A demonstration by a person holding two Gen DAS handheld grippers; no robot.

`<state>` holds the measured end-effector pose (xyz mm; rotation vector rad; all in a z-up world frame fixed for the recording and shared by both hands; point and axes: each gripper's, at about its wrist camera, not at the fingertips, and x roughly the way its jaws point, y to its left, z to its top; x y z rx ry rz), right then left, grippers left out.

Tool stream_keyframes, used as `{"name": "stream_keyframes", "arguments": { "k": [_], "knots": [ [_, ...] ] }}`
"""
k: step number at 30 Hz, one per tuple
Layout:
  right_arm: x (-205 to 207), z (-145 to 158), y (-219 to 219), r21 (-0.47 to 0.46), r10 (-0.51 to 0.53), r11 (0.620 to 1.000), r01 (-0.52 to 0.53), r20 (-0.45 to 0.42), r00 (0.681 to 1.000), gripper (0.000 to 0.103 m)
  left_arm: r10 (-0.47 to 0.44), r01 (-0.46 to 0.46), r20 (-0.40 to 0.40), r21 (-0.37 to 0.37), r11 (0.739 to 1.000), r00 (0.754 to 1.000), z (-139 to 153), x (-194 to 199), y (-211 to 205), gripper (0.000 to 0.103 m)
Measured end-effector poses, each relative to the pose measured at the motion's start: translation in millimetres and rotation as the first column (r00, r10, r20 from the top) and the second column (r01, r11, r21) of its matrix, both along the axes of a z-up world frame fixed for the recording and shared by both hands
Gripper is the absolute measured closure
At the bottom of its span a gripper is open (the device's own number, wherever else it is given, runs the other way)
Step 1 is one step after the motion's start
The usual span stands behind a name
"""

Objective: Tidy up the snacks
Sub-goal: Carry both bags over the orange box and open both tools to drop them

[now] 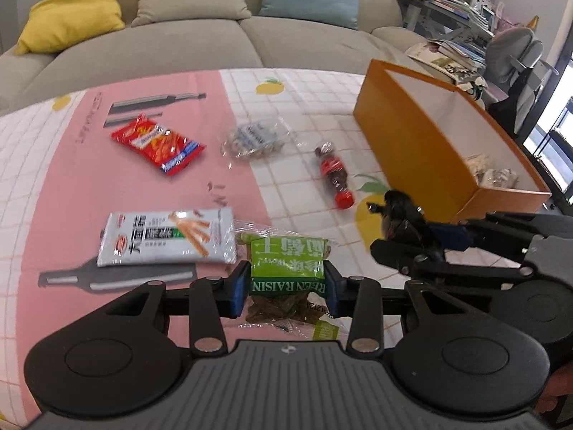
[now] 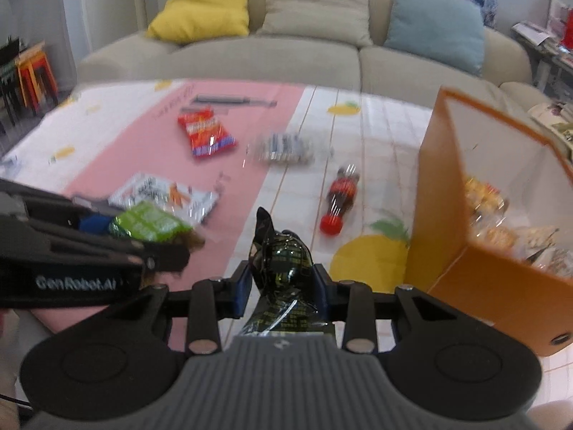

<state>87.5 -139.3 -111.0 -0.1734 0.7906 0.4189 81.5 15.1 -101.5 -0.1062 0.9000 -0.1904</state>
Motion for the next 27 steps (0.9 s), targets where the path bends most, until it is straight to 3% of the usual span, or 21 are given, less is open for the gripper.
{"name": "stream_keyframes", "arguments": {
  "k": [8, 16, 22, 27],
  "knots": [
    [-2, 56, -38, 0.054, -0.050, 0.997, 0.046, 0.080, 0.995, 0.069, -0.056, 0.057, 0.039, -0.027, 0.998, 0.998, 47, 21, -23, 0.057],
    [16, 110, -89, 0.037, -0.074, 0.997, 0.069, 0.163, 0.984, 0.069, -0.142, 0.146, 0.081, -0.045, 0.988, 0.987, 88, 50, -65, 0.057],
    [45, 128, -131, 0.008, -0.111, 0.994, 0.111, 0.141, 0.984, 0.069, -0.216, 0.222, 0.096, -0.055, 0.973, 0.972, 108, 81, -106, 0.056],
    [68, 127, -154, -0.092, -0.110, 0.988, 0.123, 0.141, 0.984, 0.069, -0.286, 0.290, 0.091, -0.026, 0.957, 0.954, 115, 109, -143, 0.056]
  ]
}}
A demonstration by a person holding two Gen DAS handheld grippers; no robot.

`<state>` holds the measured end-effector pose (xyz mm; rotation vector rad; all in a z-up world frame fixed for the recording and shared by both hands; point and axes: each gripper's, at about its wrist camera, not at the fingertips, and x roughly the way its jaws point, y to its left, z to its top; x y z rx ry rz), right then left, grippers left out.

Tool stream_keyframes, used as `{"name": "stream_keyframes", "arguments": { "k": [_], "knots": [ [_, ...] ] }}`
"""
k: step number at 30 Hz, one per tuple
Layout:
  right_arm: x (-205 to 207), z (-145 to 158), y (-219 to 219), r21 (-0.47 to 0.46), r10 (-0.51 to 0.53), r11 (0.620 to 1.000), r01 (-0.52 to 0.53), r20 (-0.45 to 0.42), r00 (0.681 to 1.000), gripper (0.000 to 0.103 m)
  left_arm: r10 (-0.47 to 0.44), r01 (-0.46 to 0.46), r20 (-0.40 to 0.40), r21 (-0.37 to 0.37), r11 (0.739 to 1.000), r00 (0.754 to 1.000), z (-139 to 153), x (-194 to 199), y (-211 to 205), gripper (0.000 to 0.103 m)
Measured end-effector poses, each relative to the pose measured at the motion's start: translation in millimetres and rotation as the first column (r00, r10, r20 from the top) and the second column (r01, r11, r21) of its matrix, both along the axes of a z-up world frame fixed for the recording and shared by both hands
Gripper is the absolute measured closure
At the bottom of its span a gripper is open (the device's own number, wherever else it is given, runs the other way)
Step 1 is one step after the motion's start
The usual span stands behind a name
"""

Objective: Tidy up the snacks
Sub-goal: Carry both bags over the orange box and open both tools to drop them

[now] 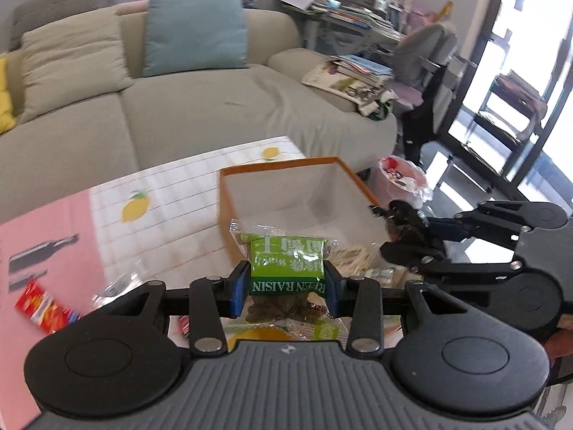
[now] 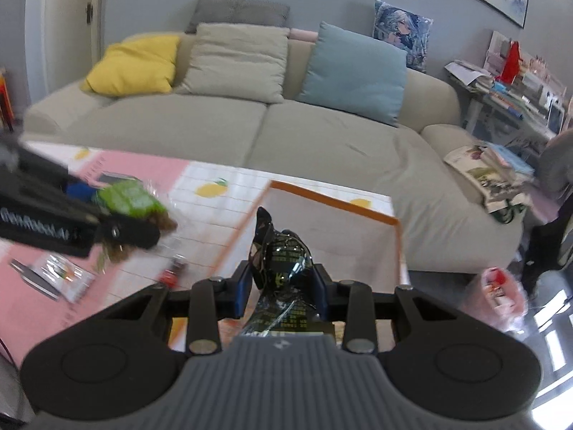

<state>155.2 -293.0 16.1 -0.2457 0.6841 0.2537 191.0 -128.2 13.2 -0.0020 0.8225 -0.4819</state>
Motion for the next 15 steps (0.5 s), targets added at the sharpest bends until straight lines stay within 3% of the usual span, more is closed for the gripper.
{"name": "stream_keyframes", "arguments": {
  "k": [7, 15],
  "knots": [
    [36, -14, -24, -0.096, 0.006, 0.995, -0.011, -0.053, 0.999, 0.069, -0.133, 0.136, -0.043, 0.064, 0.989, 0.990, -15, 39, -52, 0.056],
    [83, -48, -43, -0.166, 0.042, 0.984, -0.067, -0.150, 0.988, 0.069, -0.244, 0.260, -0.126, 0.131, 0.957, 0.961, -45, 88, -82, 0.057]
  ]
}}
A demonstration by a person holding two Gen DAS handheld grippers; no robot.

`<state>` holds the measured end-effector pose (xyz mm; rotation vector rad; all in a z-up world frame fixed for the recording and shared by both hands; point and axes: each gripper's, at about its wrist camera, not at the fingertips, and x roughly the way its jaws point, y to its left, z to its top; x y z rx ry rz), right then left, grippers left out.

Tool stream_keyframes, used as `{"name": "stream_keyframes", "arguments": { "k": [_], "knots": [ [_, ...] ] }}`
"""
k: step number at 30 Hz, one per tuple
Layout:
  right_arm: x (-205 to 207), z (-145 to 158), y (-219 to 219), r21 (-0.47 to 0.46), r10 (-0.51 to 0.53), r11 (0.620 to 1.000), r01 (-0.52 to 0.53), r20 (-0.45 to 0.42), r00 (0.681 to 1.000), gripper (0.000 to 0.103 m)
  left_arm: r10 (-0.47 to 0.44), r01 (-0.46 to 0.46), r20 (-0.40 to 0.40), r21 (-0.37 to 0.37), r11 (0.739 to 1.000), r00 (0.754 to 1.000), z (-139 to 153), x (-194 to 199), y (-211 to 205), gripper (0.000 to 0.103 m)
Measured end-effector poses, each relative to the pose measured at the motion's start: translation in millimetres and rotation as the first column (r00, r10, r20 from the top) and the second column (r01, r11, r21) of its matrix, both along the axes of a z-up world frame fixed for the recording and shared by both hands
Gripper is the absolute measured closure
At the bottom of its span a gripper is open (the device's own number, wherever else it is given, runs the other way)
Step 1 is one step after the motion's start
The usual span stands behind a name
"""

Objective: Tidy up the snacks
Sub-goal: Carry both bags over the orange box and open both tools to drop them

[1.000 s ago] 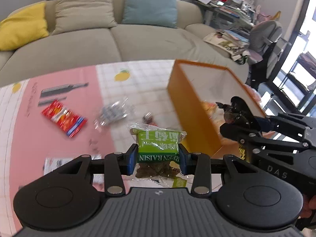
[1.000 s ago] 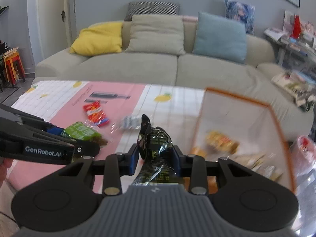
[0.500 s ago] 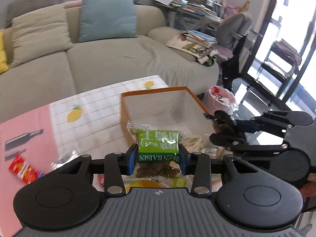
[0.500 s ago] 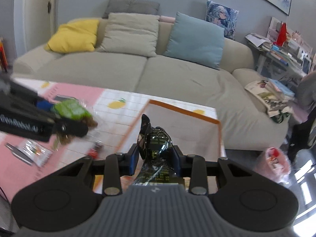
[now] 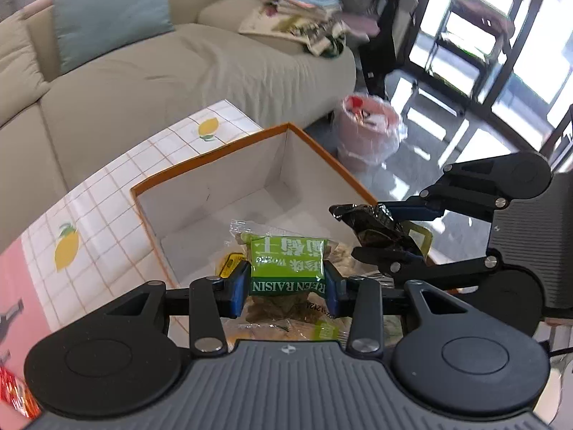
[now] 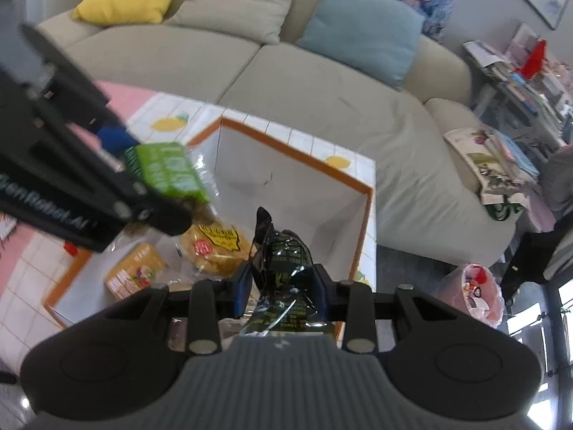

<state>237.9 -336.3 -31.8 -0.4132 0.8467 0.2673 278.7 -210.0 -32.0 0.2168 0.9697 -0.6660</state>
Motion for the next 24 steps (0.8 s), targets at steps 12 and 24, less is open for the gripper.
{"name": "stream_keyframes", "arguments": {
  "k": [12, 24],
  "knots": [
    [46, -45, 5, -0.069, 0.062, 0.995, -0.068, -0.081, 0.995, 0.069, -0.065, 0.061, 0.021, 0.162, 0.985, 0.998, -48, 37, -25, 0.056],
    [49, -64, 10, -0.112, 0.123, 0.985, -0.134, -0.103, 0.987, 0.069, -0.034, 0.022, 0.039, 0.281, 0.959, 0.999, -74, 36, -33, 0.052]
  ]
}}
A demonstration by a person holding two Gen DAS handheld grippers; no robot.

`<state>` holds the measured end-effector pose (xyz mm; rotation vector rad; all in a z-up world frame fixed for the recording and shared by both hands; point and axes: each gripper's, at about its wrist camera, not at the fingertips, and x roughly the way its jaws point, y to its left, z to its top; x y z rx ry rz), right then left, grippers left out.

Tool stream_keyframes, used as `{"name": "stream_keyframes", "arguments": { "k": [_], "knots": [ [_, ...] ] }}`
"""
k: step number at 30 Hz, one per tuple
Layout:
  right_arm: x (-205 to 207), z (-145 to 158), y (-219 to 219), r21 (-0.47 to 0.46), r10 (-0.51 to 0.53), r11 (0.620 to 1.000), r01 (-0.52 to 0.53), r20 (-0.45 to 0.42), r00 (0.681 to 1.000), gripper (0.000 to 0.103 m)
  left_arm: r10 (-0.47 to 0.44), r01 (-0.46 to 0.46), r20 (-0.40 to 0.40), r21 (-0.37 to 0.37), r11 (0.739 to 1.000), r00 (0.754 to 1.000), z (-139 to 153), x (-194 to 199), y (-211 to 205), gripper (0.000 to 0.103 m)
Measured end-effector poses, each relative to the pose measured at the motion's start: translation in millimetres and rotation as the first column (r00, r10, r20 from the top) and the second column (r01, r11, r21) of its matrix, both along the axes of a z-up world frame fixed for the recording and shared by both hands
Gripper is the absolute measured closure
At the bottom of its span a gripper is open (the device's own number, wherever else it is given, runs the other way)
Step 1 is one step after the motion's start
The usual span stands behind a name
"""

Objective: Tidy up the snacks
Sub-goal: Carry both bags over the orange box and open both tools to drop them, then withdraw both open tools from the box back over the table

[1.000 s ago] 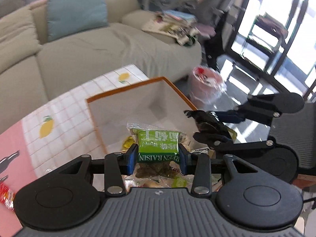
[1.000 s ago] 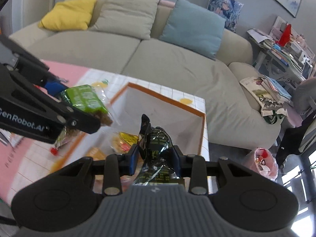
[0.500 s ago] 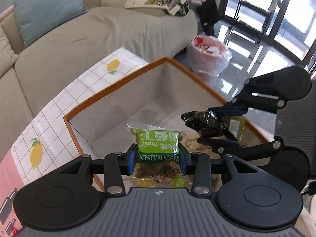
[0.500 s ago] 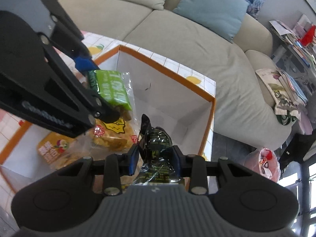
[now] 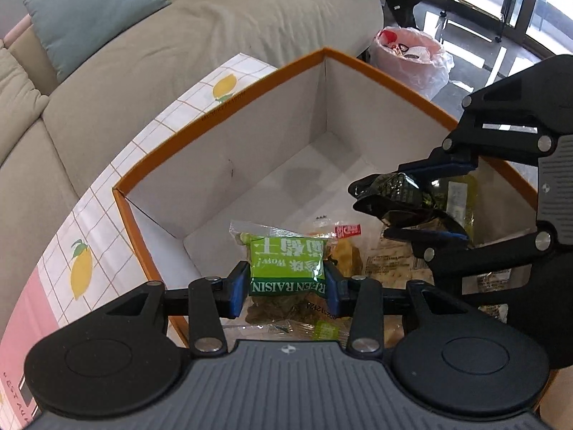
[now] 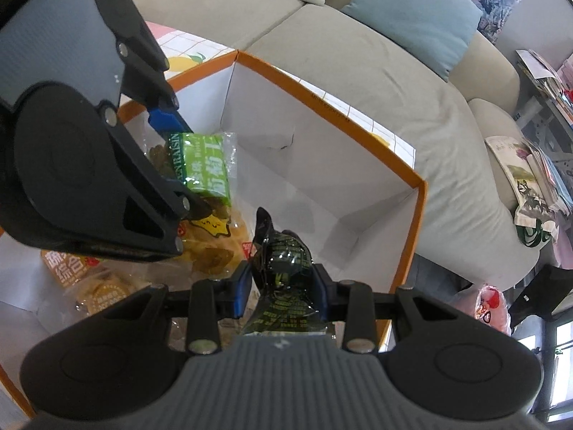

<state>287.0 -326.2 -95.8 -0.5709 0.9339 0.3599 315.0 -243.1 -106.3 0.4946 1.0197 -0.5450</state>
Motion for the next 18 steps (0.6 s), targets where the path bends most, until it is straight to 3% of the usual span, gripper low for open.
{"name": "stream_keyframes", "arguments": {
  "k": [4, 6, 9, 14, 15, 18],
  "knots": [
    [5, -3, 1, -0.017, 0.002, 1.000, -0.002, -0.016, 1.000, 0.068, 0.012, -0.012, 0.014, 0.023, 1.000, 1.000, 1, 1, 0, 0.046],
    [7, -4, 1, -0.032, -0.003, 0.999, 0.002, -0.023, 1.000, 0.069, 0.007, -0.008, 0.022, 0.019, 1.000, 1.000, 5, 1, 0, 0.031],
    [7, -1, 1, -0.040, -0.009, 0.999, 0.008, -0.011, 1.000, 0.068, 0.016, -0.016, 0.034, 0.011, 1.000, 0.999, 11, 0, 3, 0.026],
    [5, 5, 1, -0.033, -0.026, 0.999, 0.025, -0.008, 1.000, 0.055, 0.021, -0.022, 0.035, 0.010, 1.000, 0.999, 20, -5, 6, 0.020],
    [4, 6, 2, -0.037, -0.026, 0.999, 0.026, -0.006, 1.000, 0.047, 0.020, -0.020, 0.034, 0.008, 1.000, 0.999, 22, -7, 7, 0.020],
    [0, 12, 4, -0.040, -0.025, 0.999, 0.025, 0.002, 1.000, 0.034, 0.010, -0.010, 0.001, -0.013, 1.000, 1.000, 29, -13, 9, 0.020]
  ]
}}
